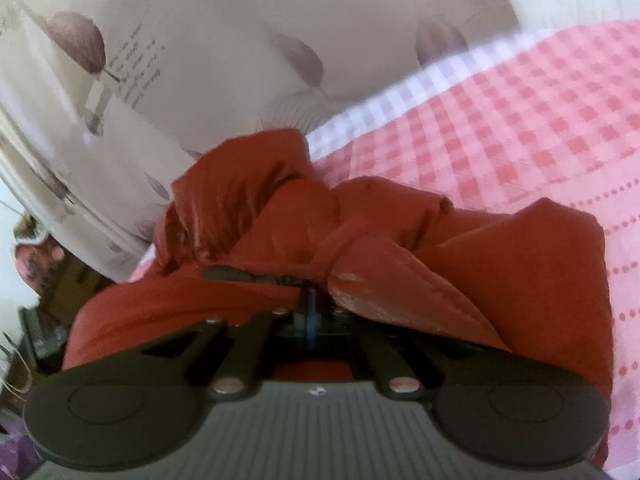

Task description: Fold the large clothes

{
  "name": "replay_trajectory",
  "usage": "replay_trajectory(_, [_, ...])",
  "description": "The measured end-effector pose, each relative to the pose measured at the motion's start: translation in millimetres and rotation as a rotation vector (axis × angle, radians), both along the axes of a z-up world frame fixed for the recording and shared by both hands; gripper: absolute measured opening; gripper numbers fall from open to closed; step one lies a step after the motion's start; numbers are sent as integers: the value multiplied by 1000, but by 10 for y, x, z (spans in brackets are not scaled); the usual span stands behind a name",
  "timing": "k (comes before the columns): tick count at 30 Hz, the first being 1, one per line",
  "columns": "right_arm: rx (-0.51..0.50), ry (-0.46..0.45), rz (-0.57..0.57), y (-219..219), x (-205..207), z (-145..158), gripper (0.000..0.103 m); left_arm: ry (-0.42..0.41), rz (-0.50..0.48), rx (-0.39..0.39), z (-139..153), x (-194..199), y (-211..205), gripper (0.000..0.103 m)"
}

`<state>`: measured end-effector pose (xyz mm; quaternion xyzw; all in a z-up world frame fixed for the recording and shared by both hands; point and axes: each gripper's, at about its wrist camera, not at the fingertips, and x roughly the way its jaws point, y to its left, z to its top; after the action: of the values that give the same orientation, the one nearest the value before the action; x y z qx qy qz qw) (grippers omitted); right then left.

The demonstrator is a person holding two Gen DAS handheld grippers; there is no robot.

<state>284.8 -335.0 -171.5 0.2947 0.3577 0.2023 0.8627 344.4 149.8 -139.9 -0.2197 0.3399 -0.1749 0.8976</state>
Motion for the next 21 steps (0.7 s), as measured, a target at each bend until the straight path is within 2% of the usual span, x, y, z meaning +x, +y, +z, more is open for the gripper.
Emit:
replay_trajectory(2, [66,11,3,-74,3,-17,0,-6,5,-22,4,-24,18,11])
replay_trajectory(4, [58,13,7,-79,-7,40,0,-3,4,-4,20,-18,-2,11])
replay_trajectory(5, [20,0,2,-60,-49,105,0,-6,1,3,26,-21,-14,11])
replay_trajectory(8, [-183,-100,-37,129,-276,486,4,-4,-3,3,21,-19,-12,11])
replay_trajectory(11, [-225,-226,-9,414,-489,906,5,-10,-4,5,23,-30,-7,11])
replay_trajectory(14, [-272,-292,119,933,-523,1170,5,-19,-6,9,33,-51,-4,11])
replay_trajectory(17, [-333,-278,245,1471,-385,1124,5,-11,-6,-5,67,-51,17,11])
replay_trajectory(19, [-393,-241,285,1731,-270,958,4,-18,-6,-37,158,-111,48,14])
replay_trajectory(20, [-395,-220,287,1774,-228,872,4,-34,0,-67,236,-179,66,27])
replay_trajectory(21, [-380,-200,278,1778,-178,793,3,-75,-5,-90,339,-280,68,32])
